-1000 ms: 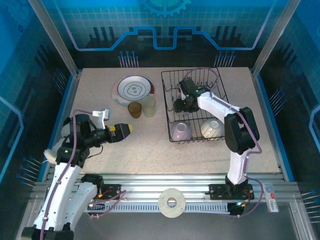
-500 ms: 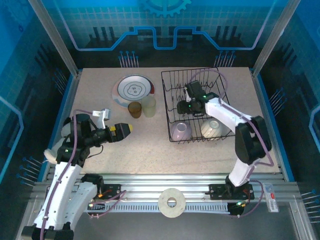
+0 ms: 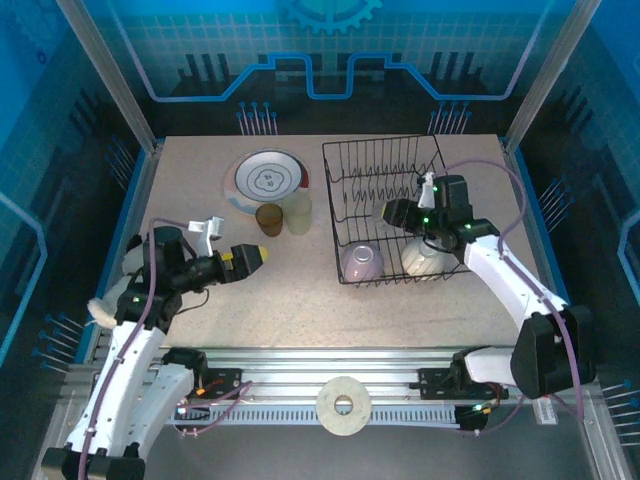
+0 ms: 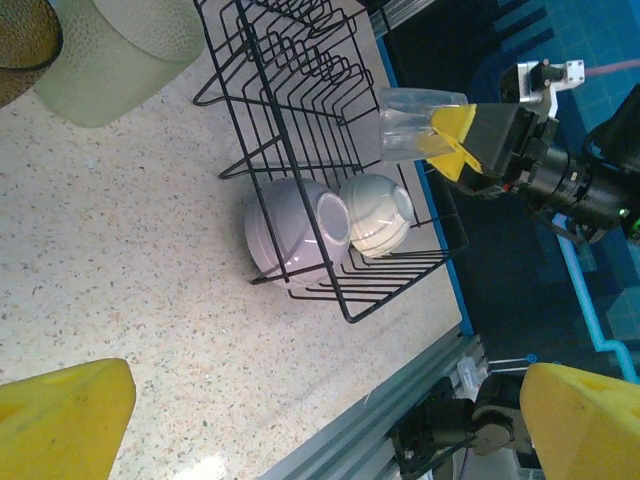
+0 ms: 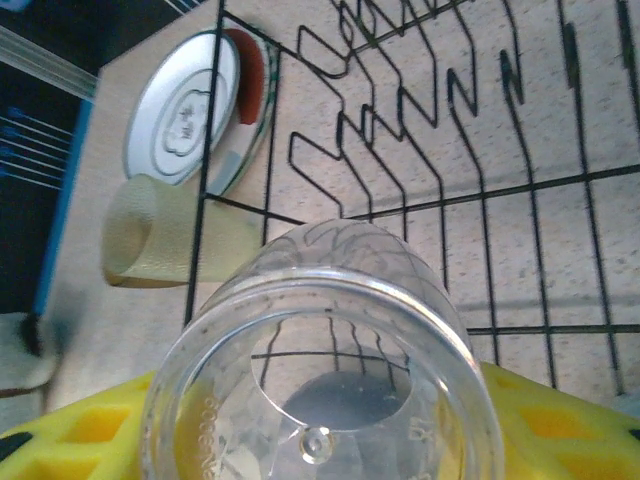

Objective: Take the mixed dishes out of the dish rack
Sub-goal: Pick up the cup from the dish rack.

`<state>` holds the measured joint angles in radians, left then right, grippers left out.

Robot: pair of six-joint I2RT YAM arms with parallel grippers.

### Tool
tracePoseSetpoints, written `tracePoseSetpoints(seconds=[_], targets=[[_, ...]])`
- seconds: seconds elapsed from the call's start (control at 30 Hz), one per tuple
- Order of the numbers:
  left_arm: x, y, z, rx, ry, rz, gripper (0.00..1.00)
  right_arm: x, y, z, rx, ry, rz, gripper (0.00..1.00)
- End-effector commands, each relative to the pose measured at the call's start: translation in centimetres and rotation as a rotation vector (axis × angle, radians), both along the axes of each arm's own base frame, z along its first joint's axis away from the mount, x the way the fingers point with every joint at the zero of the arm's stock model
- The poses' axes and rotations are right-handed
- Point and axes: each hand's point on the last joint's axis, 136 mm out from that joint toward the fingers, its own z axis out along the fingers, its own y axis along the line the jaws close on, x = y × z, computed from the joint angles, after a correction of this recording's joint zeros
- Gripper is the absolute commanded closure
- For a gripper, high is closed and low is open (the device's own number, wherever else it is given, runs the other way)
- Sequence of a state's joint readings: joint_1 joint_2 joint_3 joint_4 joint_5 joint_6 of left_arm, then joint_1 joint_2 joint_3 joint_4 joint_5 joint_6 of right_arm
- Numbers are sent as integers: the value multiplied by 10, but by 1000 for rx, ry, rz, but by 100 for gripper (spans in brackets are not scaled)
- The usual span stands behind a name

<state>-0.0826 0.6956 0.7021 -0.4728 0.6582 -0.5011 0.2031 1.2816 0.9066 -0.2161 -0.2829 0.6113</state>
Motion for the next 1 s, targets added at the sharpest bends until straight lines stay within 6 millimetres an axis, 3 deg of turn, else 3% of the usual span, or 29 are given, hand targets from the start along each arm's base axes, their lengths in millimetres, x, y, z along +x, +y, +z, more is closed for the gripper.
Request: tracePoseSetpoints(seconds=[0.0, 0.3, 0.57, 0.97], targets=[[2, -9, -1, -68, 29, -31, 1, -6, 17, 19, 197, -51, 78, 52], [14, -46, -2, -137, 29, -107, 1, -6, 21, 10, 467, -50, 130, 53], [39, -81, 2, -194, 21, -162, 1, -12, 18, 3, 471, -48, 125, 53], [77, -134, 14, -230, 7, -270, 2, -10, 36, 8, 610, -55, 228, 53]])
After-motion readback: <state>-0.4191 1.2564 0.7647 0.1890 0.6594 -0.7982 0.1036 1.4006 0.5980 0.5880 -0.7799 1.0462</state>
